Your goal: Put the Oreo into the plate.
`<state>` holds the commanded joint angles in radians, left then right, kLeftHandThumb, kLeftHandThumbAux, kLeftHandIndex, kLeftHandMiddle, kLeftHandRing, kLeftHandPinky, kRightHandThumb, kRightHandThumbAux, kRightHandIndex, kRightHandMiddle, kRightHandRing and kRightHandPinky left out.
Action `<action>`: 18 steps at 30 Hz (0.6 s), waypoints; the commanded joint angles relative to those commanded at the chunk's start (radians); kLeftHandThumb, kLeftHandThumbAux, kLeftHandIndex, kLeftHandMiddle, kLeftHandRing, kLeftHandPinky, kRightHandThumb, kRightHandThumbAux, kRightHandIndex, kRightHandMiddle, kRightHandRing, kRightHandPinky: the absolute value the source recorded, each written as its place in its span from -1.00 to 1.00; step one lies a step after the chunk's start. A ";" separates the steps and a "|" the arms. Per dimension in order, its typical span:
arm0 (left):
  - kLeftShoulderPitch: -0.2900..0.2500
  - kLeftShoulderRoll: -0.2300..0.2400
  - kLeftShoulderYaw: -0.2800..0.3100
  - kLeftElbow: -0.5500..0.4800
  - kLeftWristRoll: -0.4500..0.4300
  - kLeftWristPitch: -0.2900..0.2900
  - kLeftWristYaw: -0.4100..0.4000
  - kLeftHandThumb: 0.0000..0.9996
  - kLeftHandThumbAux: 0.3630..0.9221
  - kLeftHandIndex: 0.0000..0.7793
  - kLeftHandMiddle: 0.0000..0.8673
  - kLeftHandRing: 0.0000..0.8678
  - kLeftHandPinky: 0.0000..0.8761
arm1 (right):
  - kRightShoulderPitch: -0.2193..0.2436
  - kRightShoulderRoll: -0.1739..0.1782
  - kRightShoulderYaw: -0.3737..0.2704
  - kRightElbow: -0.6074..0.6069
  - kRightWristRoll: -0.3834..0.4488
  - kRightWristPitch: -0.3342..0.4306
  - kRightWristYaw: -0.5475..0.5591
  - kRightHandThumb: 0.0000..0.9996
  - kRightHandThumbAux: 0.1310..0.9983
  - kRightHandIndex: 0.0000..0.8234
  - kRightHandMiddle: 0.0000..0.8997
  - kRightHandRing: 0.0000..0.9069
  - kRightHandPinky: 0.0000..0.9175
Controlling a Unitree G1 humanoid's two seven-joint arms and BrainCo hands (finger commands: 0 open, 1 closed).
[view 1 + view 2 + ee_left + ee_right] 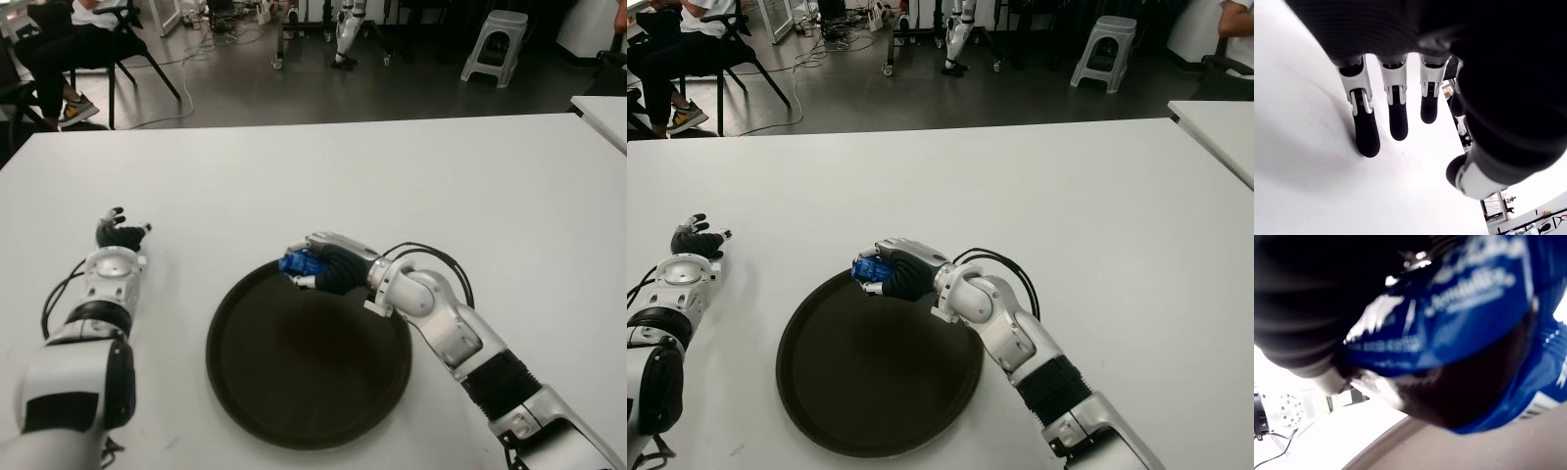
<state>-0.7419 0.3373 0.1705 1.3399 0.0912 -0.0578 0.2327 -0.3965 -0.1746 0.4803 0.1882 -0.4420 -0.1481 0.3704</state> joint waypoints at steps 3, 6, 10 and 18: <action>0.000 0.000 0.001 0.000 0.000 0.000 -0.001 -0.31 0.54 -0.73 -0.67 -0.59 -0.52 | -0.005 -0.011 0.005 0.007 -0.001 -0.024 0.009 0.70 0.25 0.01 0.20 0.79 0.72; 0.000 0.000 -0.001 0.000 0.002 0.002 -0.001 -0.34 0.53 -0.74 -0.67 -0.60 -0.54 | -0.012 -0.024 0.012 0.014 -0.009 -0.044 0.019 0.70 0.25 0.01 0.27 0.71 0.63; -0.002 0.000 -0.005 0.000 0.006 0.009 0.000 -0.42 0.50 -0.76 -0.69 -0.62 -0.61 | -0.019 -0.031 0.014 0.023 -0.011 -0.057 0.033 0.56 0.31 -0.04 0.07 0.23 0.12; 0.000 0.001 -0.003 0.001 0.003 0.003 -0.006 -0.32 0.56 -0.75 -0.67 -0.61 -0.54 | -0.018 -0.034 0.024 0.062 0.014 -0.112 0.062 -0.85 0.08 -0.92 -0.88 -0.87 -0.85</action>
<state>-0.7419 0.3388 0.1672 1.3410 0.0946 -0.0549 0.2263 -0.4144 -0.2087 0.5044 0.2503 -0.4284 -0.2604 0.4328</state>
